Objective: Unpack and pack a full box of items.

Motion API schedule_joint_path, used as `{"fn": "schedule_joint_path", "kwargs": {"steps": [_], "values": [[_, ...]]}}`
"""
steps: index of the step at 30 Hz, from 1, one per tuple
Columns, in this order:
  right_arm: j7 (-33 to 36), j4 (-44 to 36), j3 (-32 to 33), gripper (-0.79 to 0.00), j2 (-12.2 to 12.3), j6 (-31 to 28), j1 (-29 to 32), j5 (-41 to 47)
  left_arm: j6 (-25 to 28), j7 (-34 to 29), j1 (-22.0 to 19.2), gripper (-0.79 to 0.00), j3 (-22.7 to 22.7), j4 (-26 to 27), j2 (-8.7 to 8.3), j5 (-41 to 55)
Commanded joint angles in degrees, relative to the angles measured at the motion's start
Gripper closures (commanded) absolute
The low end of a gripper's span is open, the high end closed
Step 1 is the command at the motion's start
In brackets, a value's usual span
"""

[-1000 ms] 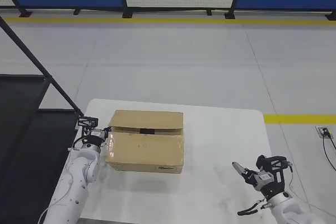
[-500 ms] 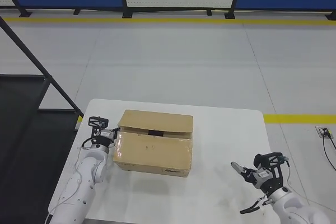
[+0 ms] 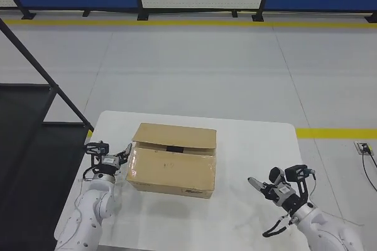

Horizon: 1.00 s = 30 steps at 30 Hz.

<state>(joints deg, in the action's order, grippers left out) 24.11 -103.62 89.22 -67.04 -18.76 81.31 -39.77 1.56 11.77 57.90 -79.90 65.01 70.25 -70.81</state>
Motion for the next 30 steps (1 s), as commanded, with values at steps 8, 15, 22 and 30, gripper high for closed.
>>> {"fn": "schedule_joint_path", "kwargs": {"steps": [8,15,22,30], "values": [[2.4,1.2,-0.4,-0.785,0.0,1.4,-1.9,0.3,3.3,-0.1,8.3,-0.785,-4.4,9.0,-1.23,-1.9],[7.0,8.8,-5.5,-0.785,-0.3,-7.8,-8.7,13.3,8.9,-1.4,12.0,-0.785,-6.8,13.2,-1.92,-1.4],[14.4,17.6,-10.4,-0.785,-0.7,-13.6,-17.8,26.3,11.2,-0.9,15.2,-0.785,-8.1,15.7,-2.28,-1.6],[17.8,23.1,-15.3,-0.785,-1.3,-14.8,-24.6,31.1,14.3,-0.4,18.5,-0.785,-9.8,17.9,-2.70,-1.5]]}}
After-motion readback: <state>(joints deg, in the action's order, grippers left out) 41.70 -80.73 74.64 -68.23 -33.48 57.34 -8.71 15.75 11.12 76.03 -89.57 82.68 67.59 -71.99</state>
